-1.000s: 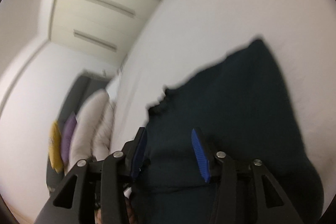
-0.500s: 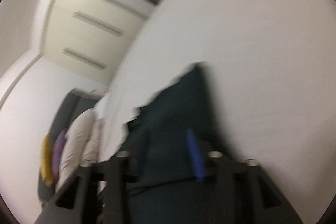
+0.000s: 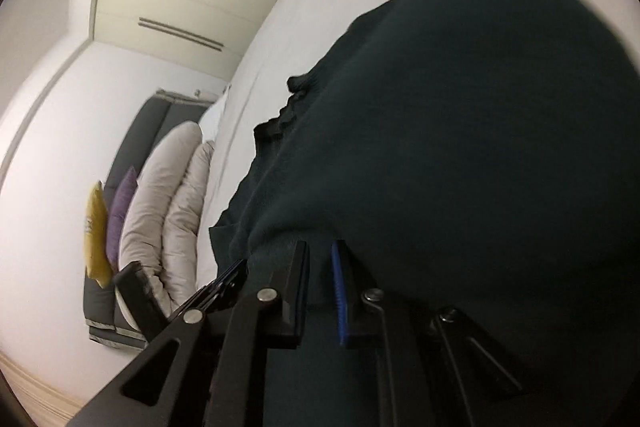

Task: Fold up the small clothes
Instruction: 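Open both tools and release the folded sweater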

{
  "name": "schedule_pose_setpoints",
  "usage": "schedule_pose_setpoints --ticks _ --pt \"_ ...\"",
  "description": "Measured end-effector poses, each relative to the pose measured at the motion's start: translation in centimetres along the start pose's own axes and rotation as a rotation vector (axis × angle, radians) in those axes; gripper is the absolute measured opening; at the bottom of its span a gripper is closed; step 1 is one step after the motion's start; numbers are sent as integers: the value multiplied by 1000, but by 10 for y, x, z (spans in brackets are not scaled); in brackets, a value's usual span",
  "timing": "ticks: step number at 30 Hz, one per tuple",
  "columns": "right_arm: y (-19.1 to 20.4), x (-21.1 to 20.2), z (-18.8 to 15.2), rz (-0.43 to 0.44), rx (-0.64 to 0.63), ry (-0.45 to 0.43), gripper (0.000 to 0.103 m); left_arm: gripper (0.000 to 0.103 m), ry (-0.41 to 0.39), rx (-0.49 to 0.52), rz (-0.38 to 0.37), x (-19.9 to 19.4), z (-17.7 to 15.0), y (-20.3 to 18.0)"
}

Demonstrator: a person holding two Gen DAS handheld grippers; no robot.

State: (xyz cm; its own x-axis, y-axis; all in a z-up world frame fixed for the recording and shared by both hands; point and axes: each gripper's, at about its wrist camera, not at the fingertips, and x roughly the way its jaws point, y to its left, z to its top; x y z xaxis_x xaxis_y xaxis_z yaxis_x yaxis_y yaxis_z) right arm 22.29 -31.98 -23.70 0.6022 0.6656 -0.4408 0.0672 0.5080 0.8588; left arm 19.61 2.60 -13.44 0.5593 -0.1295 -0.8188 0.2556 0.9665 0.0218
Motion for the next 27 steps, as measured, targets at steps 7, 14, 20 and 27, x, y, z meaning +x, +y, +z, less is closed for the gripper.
schedule_pose_setpoints --ticks 7,14,20,27 --pt "3 -61 -35 -146 -66 -64 37 15 0 -33 -16 -8 -2 5" --pt "29 -161 -85 -257 -214 -213 69 39 -14 -154 -64 -75 -42 38" --pt "26 -210 -130 -325 -252 -238 75 82 -59 -293 -59 -144 -116 73" --pt "43 -179 -160 -193 -267 -202 79 82 -31 -432 -249 -182 -186 70"
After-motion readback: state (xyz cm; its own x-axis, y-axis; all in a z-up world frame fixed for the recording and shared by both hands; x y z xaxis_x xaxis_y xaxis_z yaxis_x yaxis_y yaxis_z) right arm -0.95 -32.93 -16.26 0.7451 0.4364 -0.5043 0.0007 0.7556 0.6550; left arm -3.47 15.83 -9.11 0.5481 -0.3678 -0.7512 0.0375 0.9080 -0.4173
